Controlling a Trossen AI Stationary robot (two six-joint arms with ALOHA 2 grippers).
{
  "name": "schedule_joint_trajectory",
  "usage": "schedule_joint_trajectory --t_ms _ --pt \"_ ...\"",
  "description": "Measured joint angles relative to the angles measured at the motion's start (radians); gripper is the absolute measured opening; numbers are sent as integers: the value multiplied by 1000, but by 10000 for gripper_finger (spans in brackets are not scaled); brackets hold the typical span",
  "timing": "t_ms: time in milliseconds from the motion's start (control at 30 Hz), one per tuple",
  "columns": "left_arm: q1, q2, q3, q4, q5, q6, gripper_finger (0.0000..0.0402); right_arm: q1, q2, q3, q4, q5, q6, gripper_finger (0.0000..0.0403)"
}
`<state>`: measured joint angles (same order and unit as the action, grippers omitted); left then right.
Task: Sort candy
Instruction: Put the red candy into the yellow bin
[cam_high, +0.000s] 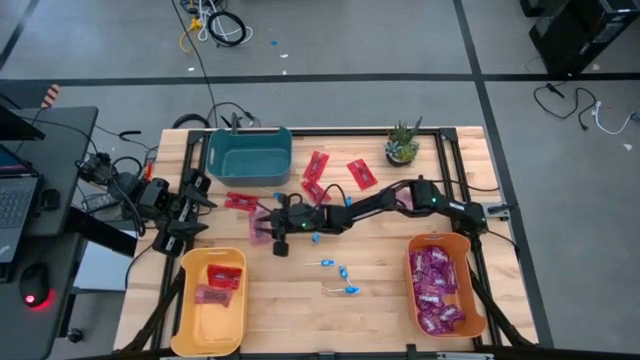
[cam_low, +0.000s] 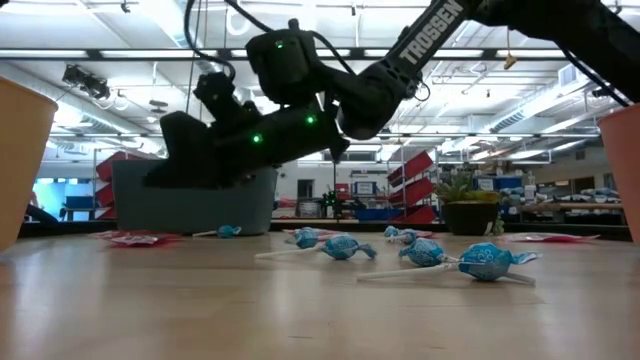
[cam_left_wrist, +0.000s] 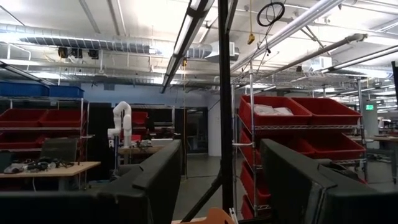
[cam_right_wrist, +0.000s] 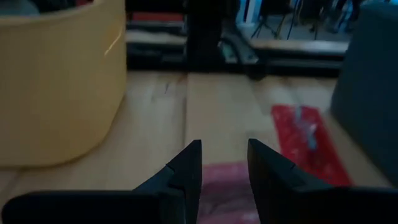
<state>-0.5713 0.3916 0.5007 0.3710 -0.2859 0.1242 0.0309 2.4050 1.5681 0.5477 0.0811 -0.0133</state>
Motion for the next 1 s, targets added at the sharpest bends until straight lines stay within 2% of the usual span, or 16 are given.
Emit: schedule_joint_trajectory --t_ms 167,367,567,1000 --pt "0 0 0 -2 0 1 218 19 0 -1 -32 1 -4 122" --pt "0 0 0 3 -1 2 218 20 82 1 59 5 57 152" --pt "0 0 0 0 -1 -3 218 21 79 5 82 6 81 181" --pt "0 0 0 -2 -2 2 218 25 82 4 -65 9 88 228"
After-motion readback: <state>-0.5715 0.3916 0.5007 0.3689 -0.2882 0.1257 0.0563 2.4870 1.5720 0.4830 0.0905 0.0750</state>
